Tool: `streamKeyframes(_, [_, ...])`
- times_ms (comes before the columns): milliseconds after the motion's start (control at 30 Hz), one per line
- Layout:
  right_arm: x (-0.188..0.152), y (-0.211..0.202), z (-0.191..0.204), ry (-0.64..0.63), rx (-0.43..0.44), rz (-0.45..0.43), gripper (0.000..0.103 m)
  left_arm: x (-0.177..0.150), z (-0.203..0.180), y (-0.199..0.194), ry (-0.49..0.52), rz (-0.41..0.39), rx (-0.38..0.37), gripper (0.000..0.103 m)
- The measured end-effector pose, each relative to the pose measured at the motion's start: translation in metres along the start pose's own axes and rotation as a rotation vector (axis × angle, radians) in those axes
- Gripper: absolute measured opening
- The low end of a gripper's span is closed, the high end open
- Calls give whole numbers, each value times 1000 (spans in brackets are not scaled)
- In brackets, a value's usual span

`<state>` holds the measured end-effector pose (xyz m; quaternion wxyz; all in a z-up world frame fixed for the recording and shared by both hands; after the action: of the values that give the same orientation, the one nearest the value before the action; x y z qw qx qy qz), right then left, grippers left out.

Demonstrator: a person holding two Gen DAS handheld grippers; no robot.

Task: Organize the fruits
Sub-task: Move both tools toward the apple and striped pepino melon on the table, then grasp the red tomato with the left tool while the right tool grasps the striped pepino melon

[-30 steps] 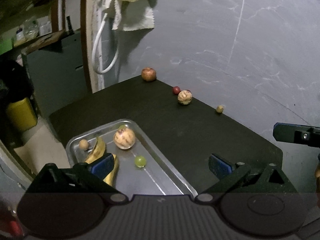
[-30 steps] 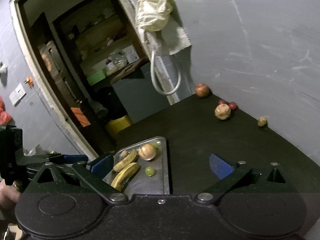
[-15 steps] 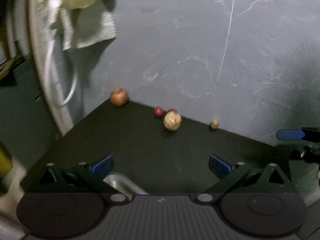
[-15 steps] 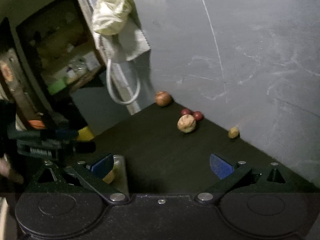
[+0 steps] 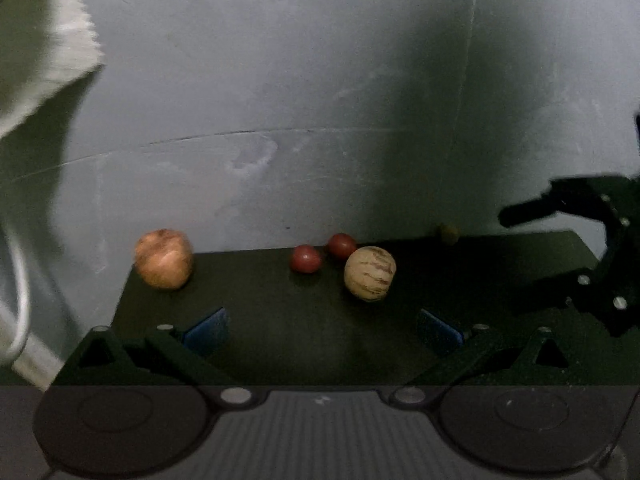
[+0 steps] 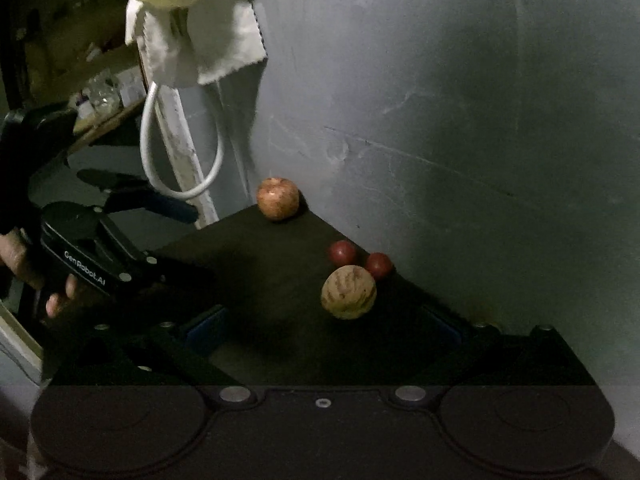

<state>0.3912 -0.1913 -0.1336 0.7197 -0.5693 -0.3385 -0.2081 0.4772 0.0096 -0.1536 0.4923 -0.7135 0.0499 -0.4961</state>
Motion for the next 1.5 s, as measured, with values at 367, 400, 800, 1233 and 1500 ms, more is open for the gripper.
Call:
streamKeyframes(367, [7,74,-10,-80,-58,62,91,16,36,58,85,0,-104,102])
streamKeyframes(400, [7,79,-11,-81,-59,65,90,16,36,61,91,1,-110,102])
streamKeyframes(800, [10,115,-11,-75,-72,87,76,12,45,79,99,17,-162,102])
streamKeyframes(1233, [3,114,-17,-54,-60,104,53,20,45,93,76,11,-183,102])
streamKeyframes(1500, [-10,86,-34,-25,-110,128,53,29,34,120,79,13,-127,77])
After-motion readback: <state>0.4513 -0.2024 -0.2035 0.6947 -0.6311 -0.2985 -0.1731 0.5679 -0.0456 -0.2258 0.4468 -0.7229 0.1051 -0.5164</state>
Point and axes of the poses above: each gripper's, at about its wrist camera, not at the fingertips, and y roughly the way its jaws point, z to its left, x to its top, the point moved 4 cm from there along y, roughly the way its jaws point, and after that the axes turned 3 degrees about z, right-handed, at the moved point
